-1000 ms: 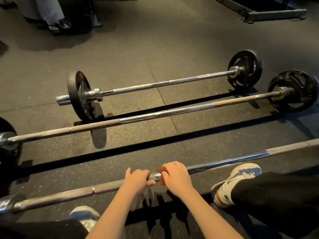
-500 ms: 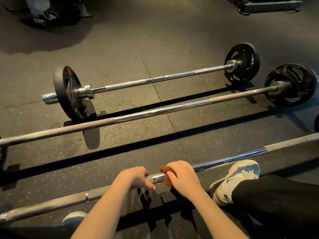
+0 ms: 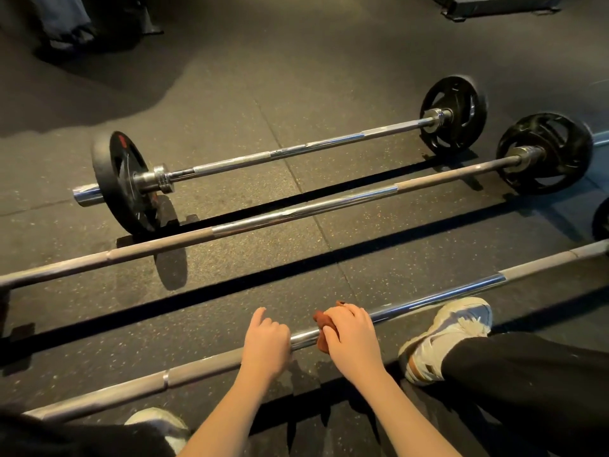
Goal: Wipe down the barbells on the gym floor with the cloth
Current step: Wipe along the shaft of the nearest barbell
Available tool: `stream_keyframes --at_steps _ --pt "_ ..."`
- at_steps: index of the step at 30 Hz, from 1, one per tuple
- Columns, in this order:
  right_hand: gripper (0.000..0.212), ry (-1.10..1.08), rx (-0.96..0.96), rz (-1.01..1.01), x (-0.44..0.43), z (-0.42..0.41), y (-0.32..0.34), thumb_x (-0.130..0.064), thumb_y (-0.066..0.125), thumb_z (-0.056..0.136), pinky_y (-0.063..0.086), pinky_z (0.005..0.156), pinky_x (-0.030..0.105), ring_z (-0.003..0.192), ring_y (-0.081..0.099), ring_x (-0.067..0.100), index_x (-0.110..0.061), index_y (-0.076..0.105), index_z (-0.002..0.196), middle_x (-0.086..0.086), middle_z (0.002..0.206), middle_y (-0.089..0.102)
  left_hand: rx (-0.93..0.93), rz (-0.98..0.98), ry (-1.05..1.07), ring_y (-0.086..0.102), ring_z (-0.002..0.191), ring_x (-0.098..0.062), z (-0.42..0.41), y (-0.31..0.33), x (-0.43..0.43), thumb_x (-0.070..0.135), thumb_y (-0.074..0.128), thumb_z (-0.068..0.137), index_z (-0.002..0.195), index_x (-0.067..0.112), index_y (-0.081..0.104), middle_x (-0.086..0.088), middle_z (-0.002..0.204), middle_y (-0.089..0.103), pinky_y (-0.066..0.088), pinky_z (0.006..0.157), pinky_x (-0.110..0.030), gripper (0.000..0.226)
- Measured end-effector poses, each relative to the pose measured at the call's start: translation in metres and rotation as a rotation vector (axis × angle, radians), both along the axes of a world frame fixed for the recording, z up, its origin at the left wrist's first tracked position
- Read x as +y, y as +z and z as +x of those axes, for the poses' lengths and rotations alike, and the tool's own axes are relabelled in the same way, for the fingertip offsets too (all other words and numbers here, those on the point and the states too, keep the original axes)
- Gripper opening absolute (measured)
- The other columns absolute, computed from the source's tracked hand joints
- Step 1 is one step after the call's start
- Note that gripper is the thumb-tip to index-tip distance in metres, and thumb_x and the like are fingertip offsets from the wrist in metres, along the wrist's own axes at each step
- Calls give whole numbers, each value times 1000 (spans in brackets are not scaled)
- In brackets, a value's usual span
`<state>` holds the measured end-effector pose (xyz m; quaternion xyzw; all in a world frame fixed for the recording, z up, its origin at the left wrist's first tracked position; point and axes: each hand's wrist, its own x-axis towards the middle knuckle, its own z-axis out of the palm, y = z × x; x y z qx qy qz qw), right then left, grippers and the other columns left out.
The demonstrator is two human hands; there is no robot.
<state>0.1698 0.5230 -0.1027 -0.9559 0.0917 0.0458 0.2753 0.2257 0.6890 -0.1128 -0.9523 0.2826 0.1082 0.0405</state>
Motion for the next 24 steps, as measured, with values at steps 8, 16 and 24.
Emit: stream_keyframes --at_steps 8,16,24 --pt "16 37 -20 -99 -40 -4 8 -26 52 94 34 101 31 116 49 17 -27 59 108 -10 114 58 57 30 117 61 86 -25 -10 -5 -2 24 77 68 81 17 64 -2 80 64 28 110 -51 20" --pt "27 131 1 -30 2 0 4 -23 49 94 29 109 33 127 39 13 -30 59 119 -11 119 56 433 -29 205 46 120 -23 8 10 0 58 52 87 113 18 53 -2 122 54 28 108 -43 47" --pt "22 -217 -16 10 -42 -8 9 -21 52 95 37 110 40 136 36 17 -27 61 115 -5 131 54 551 -82 189 51 102 -21 11 15 3 51 46 94 94 21 47 1 103 56 32 103 -41 30"
